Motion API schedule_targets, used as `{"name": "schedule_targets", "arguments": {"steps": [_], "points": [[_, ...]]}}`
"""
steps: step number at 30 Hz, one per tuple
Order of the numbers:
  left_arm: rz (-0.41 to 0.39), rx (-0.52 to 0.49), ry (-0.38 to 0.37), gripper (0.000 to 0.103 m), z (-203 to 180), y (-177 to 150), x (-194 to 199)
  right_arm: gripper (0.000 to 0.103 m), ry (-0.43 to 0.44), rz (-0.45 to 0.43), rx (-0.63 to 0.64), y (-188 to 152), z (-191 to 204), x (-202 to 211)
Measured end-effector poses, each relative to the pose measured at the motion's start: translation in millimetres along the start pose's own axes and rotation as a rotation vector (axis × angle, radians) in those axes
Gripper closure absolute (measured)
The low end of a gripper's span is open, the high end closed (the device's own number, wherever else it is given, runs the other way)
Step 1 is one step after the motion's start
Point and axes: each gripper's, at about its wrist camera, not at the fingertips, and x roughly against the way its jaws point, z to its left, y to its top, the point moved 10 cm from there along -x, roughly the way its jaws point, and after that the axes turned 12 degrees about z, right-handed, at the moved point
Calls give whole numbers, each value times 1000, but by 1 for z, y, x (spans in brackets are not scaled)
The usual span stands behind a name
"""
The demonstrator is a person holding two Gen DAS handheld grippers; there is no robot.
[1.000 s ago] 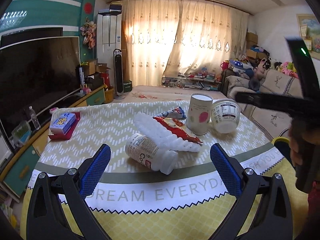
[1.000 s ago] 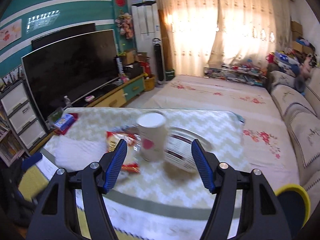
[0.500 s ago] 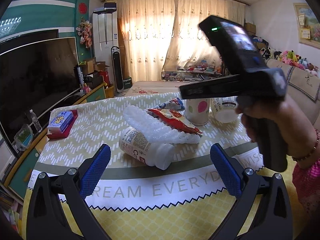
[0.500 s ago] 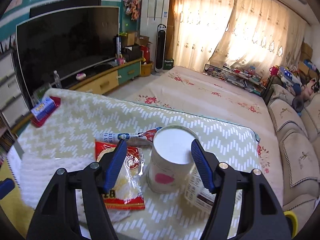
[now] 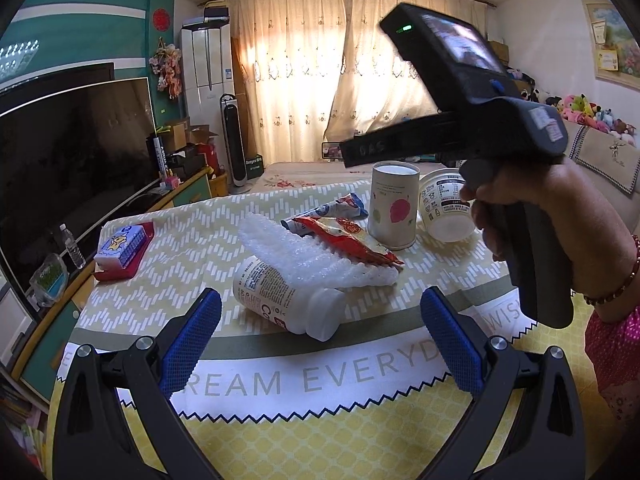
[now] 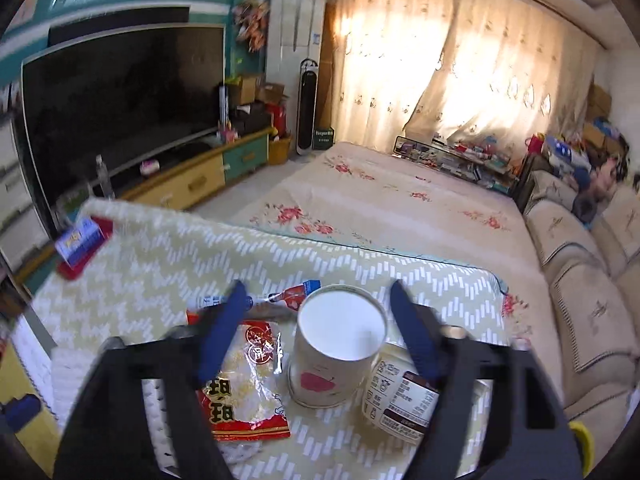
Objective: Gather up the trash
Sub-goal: 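Reach the right tool to the white plastic bowl and grasp it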
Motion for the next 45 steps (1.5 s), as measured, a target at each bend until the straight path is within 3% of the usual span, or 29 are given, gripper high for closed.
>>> {"name": "schedule_targets", "arguments": {"steps": [5,10,16,23,25,26,27,30,34,45], "points": [[1,-8,-1,5,-2,0,0,31,-4,3,-26,-11,-29,9],[-1,-13,-7,5,-4,0,1,21,188,46,58,-29,-49,15],[-2,-27,-5,5,-7,0,1,20,153,103,225,-53,-70,10],[-5,-16,-9,5,-5,0,1,20,83,130,355,-76,-53,-18],[-11,-15,-5,5,-4,1,2,31,38,152,377,-79,-53,-28],[-14,-14,-3,5,-4,1,3,45,24,165,377,-81,-54,-32],[-14,-13,-4,5,-4,1,3,47,29,177,369,-84,-55,-33],[-6,-15,-9,5,-5,1,2,47,35,185,350,-91,-55,-32],[-10,-27,-8,5,-8,0,3,47,108,170,294,-100,-55,-17],[-8,-31,-14,5,-9,0,2,47,152,65,195,-135,-66,60]]}}
